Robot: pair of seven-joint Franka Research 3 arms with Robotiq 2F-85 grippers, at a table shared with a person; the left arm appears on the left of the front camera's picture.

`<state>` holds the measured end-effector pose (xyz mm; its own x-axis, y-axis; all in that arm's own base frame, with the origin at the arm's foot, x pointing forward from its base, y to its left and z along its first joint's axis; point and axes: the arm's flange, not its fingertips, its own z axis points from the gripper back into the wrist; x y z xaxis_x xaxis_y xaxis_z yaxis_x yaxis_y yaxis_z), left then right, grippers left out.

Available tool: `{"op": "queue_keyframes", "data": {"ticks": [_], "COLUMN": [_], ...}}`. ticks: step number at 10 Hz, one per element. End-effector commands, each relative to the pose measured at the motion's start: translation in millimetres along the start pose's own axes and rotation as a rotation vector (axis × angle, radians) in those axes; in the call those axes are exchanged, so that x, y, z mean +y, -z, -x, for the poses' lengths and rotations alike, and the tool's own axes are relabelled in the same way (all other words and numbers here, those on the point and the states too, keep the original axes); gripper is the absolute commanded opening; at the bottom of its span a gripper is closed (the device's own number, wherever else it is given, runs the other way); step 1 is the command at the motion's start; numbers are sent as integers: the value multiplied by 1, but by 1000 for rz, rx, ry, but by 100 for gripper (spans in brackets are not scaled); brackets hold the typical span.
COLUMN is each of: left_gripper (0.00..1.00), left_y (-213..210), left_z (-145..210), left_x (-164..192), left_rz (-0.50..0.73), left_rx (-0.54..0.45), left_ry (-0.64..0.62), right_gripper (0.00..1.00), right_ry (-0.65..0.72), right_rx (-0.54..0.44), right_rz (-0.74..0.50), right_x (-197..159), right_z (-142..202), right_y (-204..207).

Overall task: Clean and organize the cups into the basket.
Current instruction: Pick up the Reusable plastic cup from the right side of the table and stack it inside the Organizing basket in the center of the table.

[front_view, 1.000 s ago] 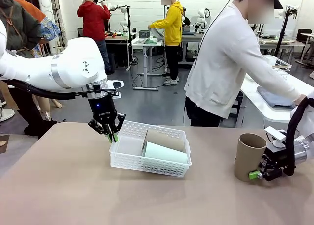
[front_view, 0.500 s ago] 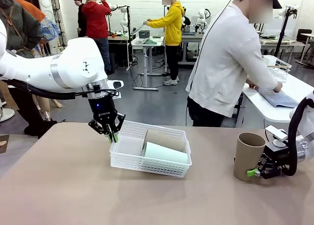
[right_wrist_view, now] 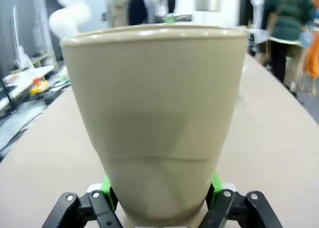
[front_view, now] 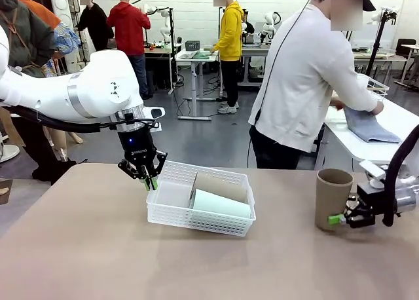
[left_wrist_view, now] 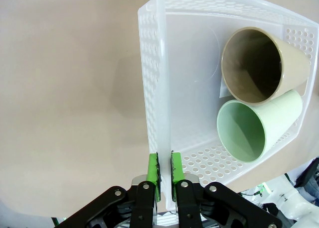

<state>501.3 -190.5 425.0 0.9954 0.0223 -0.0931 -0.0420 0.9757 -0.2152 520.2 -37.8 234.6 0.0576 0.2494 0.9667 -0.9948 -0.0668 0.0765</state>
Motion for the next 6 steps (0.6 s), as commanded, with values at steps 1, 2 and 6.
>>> {"op": "queue_keyframes", "data": {"ticks": [1,2,6], "left_gripper": [0,0,0], "left_y": [-1,-1,-1], "left_z": [1,1,1], "left_x": [-1,-1,-1], "left_rz": [1,1,1], "left_rx": [-10,-10,-10], "left_ry": [-2,-2,-2], "right_gripper": [20,20,20], "right_ry": [76,69,-3], "right_rx": [10,2,-25], "right_rz": [126,151,197], "right_x": [27,35,60], "right_z": [-64,-93,-186], "right_y": [-4,-11,-19]}}
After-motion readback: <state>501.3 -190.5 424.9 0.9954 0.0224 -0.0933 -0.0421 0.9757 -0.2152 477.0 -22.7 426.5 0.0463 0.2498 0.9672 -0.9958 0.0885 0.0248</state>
